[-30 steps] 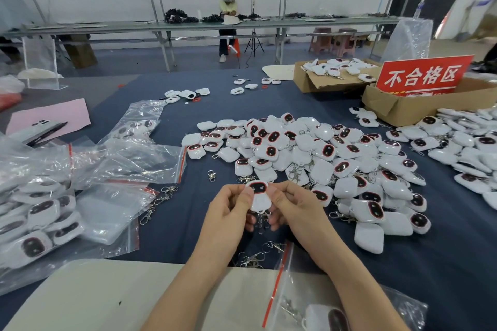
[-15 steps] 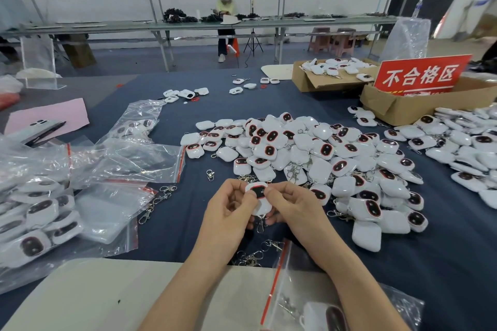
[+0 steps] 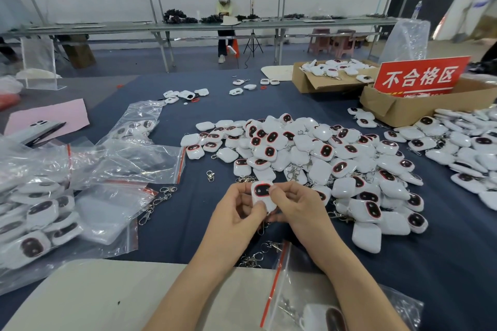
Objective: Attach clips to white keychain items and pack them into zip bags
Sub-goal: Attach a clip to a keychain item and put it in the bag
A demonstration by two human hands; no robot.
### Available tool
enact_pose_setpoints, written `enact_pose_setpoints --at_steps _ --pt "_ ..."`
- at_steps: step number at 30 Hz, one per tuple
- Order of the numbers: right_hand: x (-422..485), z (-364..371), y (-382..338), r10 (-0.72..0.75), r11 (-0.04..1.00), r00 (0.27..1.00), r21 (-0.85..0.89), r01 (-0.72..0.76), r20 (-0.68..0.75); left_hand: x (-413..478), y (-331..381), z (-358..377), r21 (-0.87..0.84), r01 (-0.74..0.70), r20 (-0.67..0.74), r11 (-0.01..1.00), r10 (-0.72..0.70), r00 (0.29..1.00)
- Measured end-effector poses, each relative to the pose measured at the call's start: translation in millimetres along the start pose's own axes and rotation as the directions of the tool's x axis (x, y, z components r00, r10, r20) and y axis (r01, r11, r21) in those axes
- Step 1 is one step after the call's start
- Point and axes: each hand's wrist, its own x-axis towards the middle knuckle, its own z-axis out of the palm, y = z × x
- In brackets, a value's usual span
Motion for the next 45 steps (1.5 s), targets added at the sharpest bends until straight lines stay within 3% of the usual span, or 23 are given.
enact_pose_setpoints --at_steps 10,19,23,26,30,32,34,37,45 --pt "-5 0 -4 -0.047 0.998 0.995 0.047 0.042 0.09 -1 2 2 0.043 -0.013 -0.04 0.999 0.015 0.999" --pt "-1 -4 2 -0.106 0.993 0.988 -0.032 0.11 0.116 2 -1 -2 0.039 -0.071 -0.065 0.997 0.073 0.995" --pt "-3 -3 3 -0.118 0.989 0.984 -0.07 0.129 0.137 3 -1 -4 0.065 -0.072 -0.141 0.995 0.08 0.987" --pt "-7 -3 -9 -0.171 0.955 0.976 -0.22 0.198 0.133 1 3 -6 -0.016 -0.018 -0.184 1.0 0.015 0.983" --pt "-22 -10 -41 -0.313 0.755 0.928 -0.538 0.373 0.204 -10 16 -16 -0.061 0.071 -0.156 0.996 -0.08 0.985" --pt "-33 -17 -49 -0.256 0.722 0.938 -0.6 0.346 0.233 -20 23 -25 -0.022 0.126 -0.106 0.992 -0.127 0.986" --pt "-45 -24 -52 -0.097 0.69 0.957 -0.675 0.262 0.273 -35 31 -35 0.033 0.188 -0.026 0.982 -0.187 0.982" --pt "-61 -35 -48 0.13 0.549 0.946 -0.816 0.181 0.298 -63 36 -44 0.098 0.269 0.062 0.958 -0.275 0.959" --pt "-63 -35 -47 0.193 0.554 0.944 -0.824 0.122 0.269 -83 58 -32 0.111 0.388 0.174 0.915 -0.403 0.899"
